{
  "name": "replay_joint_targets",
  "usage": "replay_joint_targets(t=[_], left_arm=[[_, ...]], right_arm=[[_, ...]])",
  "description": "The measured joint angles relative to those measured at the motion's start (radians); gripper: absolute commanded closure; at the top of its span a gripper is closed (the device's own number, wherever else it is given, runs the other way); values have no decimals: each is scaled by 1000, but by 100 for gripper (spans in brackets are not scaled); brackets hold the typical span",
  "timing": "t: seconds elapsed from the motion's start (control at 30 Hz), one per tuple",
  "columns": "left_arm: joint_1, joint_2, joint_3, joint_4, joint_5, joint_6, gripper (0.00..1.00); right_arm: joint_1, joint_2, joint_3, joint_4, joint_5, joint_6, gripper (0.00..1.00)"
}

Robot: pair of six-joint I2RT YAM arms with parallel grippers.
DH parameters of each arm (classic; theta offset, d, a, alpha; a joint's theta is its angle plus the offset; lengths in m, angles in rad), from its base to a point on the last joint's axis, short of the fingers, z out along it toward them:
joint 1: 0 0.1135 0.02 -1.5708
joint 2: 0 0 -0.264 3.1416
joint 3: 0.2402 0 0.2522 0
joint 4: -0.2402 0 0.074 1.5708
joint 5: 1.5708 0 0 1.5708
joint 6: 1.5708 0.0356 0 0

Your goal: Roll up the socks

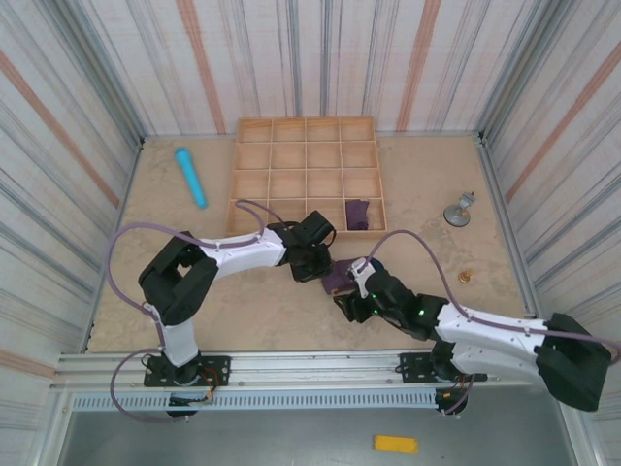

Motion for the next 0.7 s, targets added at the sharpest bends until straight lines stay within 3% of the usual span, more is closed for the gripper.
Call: replay_joint_targets(t=[0.2, 0.53, 0.7], left_arm=[[1, 0, 0, -3, 3, 3, 100], [21, -30, -40, 3, 25, 3, 100], [33, -41, -68, 34, 47, 0, 100]], right_arm=[[75, 203, 52, 146, 140, -129, 28], [102, 420, 83, 361, 221, -190, 33], [119, 480, 86, 442, 274, -190, 43]])
